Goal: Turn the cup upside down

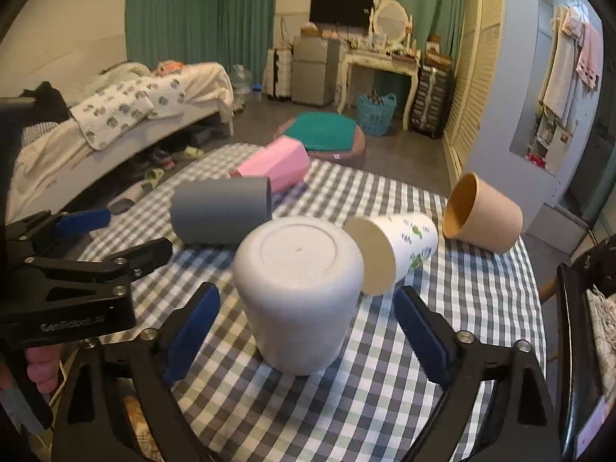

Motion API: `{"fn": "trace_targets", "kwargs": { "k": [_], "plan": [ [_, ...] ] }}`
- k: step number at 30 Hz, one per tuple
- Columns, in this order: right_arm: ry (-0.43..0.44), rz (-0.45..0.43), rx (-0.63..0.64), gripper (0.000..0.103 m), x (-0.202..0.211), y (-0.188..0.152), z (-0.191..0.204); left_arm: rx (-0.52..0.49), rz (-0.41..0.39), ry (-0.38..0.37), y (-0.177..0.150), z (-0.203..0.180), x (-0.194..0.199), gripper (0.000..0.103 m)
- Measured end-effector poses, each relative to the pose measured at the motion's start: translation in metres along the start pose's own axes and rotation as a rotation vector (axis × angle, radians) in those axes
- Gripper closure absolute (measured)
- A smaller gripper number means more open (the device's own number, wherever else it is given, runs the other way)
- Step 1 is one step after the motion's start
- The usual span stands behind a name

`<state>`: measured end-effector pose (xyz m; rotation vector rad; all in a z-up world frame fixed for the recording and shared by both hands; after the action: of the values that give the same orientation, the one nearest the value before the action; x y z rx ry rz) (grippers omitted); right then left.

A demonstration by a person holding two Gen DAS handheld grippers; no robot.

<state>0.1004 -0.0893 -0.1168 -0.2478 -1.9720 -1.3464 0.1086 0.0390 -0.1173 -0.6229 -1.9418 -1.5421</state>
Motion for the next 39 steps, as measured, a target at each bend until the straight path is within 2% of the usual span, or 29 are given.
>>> {"fn": "trace_targets", "kwargs": {
  "k": [6,11,20,22,25,35,39],
  "plan": [
    [0.011,-0.098,-0.007,0.008,0.029,0.006,-0.009,-0.022,-0.065,0.054,0.008,-0.004,0.029,0.010],
    [0.006,-0.180,-0.013,0.008,0.064,0.007,-0.025,-0.011,-0.143,0.066,0.012,-0.015,0.065,0.010],
    [-0.067,-0.300,-0.049,0.007,0.134,-0.001,-0.052,0.001,-0.290,-0.016,0.000,-0.040,0.128,0.009],
    [-0.085,-0.314,-0.066,0.005,0.147,-0.007,-0.055,-0.003,-0.319,-0.037,-0.004,-0.044,0.137,0.002],
    [-0.125,-0.335,-0.098,0.000,0.161,-0.023,-0.058,0.005,-0.362,-0.066,-0.015,-0.047,0.146,0.001],
    [-0.157,-0.314,-0.116,0.000,0.163,-0.063,-0.050,-0.015,-0.385,-0.070,-0.050,-0.050,0.145,0.000],
    [-0.148,-0.299,-0.125,0.000,0.158,-0.072,-0.047,0.005,-0.352,-0.060,-0.059,-0.044,0.139,0.000]
  ]
}}
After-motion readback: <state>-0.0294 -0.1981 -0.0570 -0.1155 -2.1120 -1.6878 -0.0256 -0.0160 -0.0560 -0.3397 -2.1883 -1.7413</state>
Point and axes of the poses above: each gripper's, at about its wrist camera, not at the fingertips, and x roughly against the way its jaws point, z to its left, y to its top, the point moved 8 cm from there along -x, roughly the way its jaws point, and after that the axes turned 12 degrees about x, right-handed, at the moved point
